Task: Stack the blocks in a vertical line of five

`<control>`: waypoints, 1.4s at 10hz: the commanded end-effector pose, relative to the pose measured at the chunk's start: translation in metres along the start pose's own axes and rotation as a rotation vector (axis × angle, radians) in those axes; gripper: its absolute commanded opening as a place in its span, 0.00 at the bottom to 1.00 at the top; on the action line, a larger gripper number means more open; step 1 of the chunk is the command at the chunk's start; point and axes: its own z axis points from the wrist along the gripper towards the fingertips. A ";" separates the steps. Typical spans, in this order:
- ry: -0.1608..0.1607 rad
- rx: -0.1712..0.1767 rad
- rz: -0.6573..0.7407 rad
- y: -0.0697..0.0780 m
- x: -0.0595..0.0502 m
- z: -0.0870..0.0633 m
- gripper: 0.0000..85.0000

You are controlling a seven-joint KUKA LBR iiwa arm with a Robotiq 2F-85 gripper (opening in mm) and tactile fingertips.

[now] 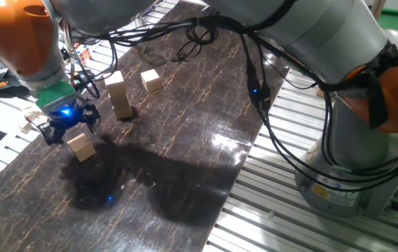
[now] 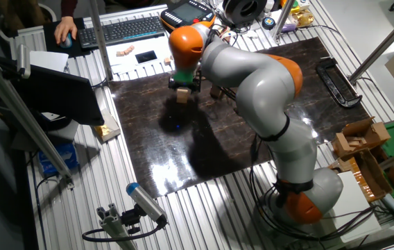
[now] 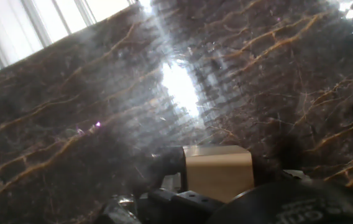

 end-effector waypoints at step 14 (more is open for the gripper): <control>-0.016 -0.005 -0.036 0.002 0.007 0.004 0.01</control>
